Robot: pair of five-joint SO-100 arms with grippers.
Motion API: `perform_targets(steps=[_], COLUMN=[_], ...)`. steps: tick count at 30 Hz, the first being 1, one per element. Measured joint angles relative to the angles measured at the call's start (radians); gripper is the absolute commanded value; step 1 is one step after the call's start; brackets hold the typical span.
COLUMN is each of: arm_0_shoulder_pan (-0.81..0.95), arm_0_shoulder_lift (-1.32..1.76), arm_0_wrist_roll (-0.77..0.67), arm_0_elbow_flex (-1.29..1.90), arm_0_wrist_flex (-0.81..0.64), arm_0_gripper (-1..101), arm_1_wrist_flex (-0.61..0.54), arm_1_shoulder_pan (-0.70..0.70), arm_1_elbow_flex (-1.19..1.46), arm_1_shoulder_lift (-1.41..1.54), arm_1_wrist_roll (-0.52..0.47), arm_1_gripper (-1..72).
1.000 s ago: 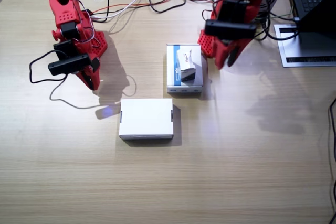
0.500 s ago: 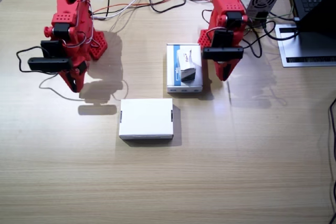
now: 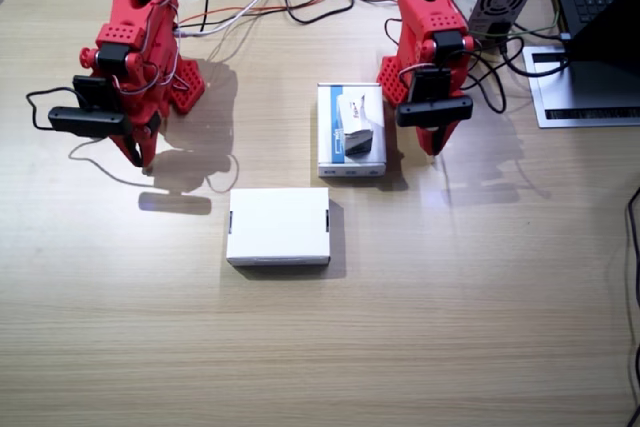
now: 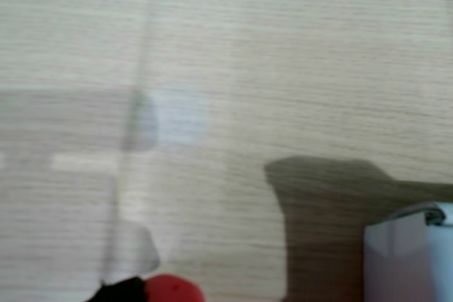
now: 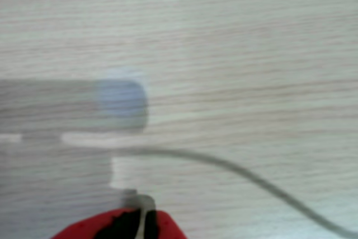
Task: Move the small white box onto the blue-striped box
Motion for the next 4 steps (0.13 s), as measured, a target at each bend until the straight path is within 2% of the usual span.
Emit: perform_targets(steps=[4], arm_0_shoulder_pan=[0.000], arm_0_shoulder_lift=[0.000], arm_0_wrist_roll=[0.028], arm_0_elbow_flex=[0.000], arm_0_wrist_flex=[0.000], arm_0_gripper=[0], arm_1_wrist_flex=[0.002], arm_1_shoulder_pan=[0.000], arm_1_elbow_flex=[0.000], arm_1_shoulder_lift=[0.000], arm_1_wrist_roll=[0.028], arm_1_gripper=[0.2])
